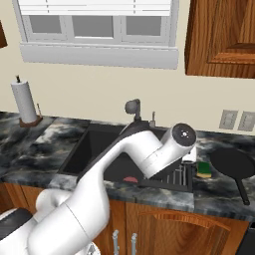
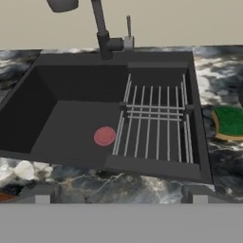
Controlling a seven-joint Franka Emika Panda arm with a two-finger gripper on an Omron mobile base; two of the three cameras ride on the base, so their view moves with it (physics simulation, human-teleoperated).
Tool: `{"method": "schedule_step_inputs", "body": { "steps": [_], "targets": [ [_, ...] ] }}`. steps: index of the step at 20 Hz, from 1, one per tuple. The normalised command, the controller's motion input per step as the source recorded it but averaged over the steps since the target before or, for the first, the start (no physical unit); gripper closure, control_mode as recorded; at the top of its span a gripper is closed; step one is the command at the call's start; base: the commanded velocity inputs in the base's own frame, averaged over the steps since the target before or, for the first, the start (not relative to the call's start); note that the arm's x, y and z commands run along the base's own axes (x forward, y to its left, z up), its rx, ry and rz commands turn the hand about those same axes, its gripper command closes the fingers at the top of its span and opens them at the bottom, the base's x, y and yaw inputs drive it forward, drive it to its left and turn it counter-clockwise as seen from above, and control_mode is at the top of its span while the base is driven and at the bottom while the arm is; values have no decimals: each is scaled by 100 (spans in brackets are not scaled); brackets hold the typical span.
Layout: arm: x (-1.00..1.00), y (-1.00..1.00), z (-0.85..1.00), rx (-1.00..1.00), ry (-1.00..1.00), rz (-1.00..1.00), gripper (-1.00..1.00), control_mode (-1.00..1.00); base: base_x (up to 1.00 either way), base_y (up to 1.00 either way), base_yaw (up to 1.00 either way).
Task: Pick the pan and sponge and place them into the sink. Then turn on the water.
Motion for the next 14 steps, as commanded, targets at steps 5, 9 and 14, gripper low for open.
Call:
{"method": "schedule_step_inputs", "body": {
  "steps": [5, 9, 14],
  "targets": [
    [0, -49, -21, -2, -1, -3, -100, -100, 0, 0, 0],
    [6, -46, -19, -4, 0, -5, -100, -100, 0, 0, 0],
    [12, -40, -14, -7, 0, -3, -100, -100, 0, 0, 0]
  ]
}}
